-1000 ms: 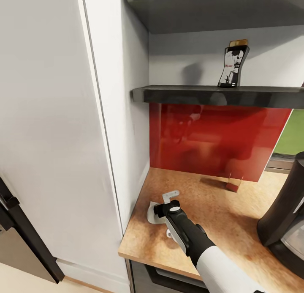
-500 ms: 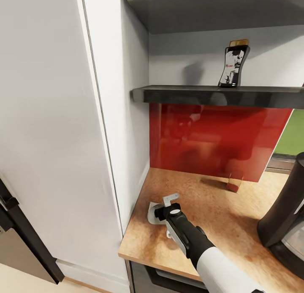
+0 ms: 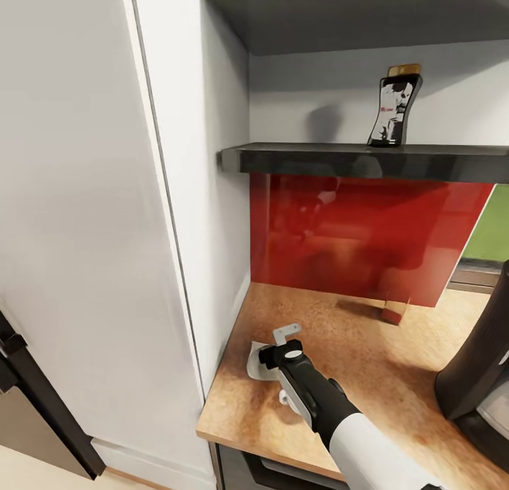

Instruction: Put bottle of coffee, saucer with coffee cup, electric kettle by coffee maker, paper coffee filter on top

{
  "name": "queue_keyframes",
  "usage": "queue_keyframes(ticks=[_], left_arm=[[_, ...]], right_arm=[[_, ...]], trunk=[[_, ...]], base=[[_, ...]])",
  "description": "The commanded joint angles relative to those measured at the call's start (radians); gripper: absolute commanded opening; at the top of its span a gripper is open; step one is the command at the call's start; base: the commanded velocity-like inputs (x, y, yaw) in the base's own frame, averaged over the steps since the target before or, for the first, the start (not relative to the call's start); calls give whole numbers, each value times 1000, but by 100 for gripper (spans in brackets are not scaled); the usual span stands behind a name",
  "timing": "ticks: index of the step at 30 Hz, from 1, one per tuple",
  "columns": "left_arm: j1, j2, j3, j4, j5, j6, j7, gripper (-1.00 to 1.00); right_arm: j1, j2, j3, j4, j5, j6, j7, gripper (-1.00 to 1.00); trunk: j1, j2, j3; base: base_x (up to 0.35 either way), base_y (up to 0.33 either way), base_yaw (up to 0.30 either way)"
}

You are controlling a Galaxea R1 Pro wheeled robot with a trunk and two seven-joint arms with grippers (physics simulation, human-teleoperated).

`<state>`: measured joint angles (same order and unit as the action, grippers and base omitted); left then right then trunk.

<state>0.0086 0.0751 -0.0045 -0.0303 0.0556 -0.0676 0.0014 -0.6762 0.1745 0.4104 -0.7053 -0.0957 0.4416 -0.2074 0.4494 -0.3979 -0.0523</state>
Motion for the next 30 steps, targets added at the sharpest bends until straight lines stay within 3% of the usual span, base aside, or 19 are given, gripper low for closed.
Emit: queue_keyframes(ticks=[1, 12, 13, 30], left_arm=[[1, 0, -1, -2, 6, -1, 0, 100], [1, 0, -1, -2, 6, -2, 0, 100], [1, 0, -1, -2, 6, -3, 0, 100], [1, 0, -1, -2, 6, -4, 0, 100]], right_arm=[[-1, 0, 4, 0, -10, 3, -9, 100], [-2, 0, 5, 35, -11, 2, -9, 100], [-2, 0, 5, 36, -11, 2, -9, -100], [-1, 0, 4, 36, -10, 2, 39, -100]], trunk=[[1, -2, -2], [1, -2, -2], [1, -2, -2], [1, -2, -2]], base=[[2, 0, 0], [0, 0, 0], [0, 0, 0], [0, 0, 0]])
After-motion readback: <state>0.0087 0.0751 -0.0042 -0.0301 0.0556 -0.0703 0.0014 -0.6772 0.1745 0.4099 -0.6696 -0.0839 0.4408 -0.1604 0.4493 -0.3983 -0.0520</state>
